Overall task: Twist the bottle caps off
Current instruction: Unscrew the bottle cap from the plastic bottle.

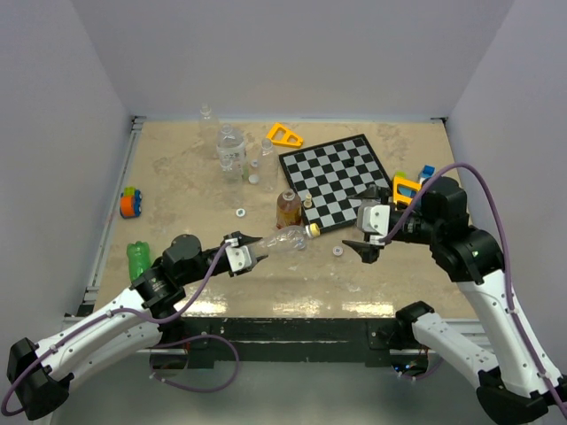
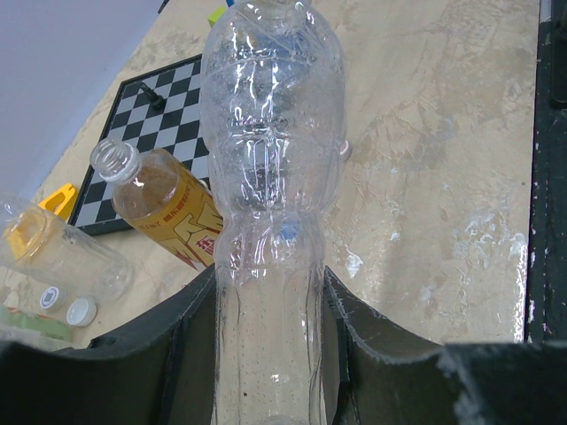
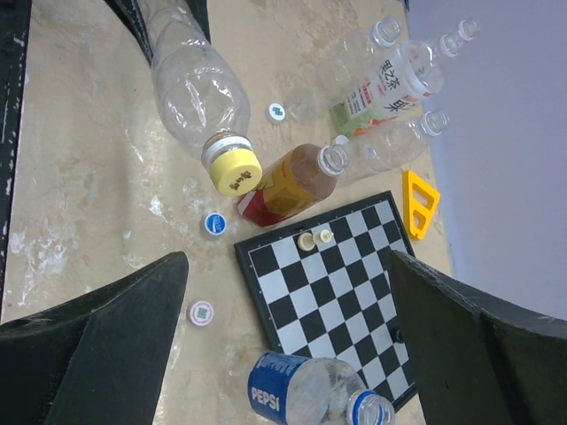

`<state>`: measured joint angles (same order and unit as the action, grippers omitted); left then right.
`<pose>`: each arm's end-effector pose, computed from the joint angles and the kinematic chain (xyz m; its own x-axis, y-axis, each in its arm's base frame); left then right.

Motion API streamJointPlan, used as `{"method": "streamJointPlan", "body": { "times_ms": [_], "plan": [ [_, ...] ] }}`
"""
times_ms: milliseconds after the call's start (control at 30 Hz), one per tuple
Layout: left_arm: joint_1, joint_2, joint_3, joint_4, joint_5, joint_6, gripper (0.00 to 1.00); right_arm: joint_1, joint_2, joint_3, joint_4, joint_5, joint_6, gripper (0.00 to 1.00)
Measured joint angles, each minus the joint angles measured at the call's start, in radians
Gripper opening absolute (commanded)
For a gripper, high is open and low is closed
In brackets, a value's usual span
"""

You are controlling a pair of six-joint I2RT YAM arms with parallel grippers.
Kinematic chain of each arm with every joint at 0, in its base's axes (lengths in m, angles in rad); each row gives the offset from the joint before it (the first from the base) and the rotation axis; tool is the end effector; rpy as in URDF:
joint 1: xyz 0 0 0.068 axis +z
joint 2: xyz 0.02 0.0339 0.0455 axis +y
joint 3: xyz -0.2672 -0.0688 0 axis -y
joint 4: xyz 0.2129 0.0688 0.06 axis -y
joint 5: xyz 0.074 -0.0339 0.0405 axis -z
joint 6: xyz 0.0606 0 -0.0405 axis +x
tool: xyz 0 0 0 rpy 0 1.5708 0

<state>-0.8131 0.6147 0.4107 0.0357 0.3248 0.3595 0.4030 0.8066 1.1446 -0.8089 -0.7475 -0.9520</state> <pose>0.0904 -0.1237 0.2612 0.2105 0.2626 -0.9417 0.8873 0.3529 0.2968 0.0957 0.0856 0.3799 0.4462 -0.4592 -0.7682 -0.8300 0.1086 -0.5470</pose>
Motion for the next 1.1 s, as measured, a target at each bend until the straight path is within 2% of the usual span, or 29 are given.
{"method": "streamJointPlan", "body": {
  "times_ms": [367, 633, 900, 1100],
  "plan": [
    [0.000, -0.003, 0.000, 0.000, 0.000, 0.000, 0.00, -0.026, 0.025, 0.002, 0.017, -0.027, 0.111, 0.98],
    [0.000, -0.003, 0.000, 0.000, 0.000, 0.000, 0.00, -0.031, 0.024, 0.065, 0.009, 0.047, 0.124, 0.98],
    [0.000, -0.003, 0.000, 0.000, -0.001, 0.000, 0.00, -0.036, 0.026, 0.038, 0.048, 0.009, 0.221, 0.98],
    [0.000, -0.003, 0.000, 0.000, -0.004, 0.000, 0.00, -0.038, 0.089, 0.020, 0.062, -0.031, 0.272, 0.98]
  ]
}}
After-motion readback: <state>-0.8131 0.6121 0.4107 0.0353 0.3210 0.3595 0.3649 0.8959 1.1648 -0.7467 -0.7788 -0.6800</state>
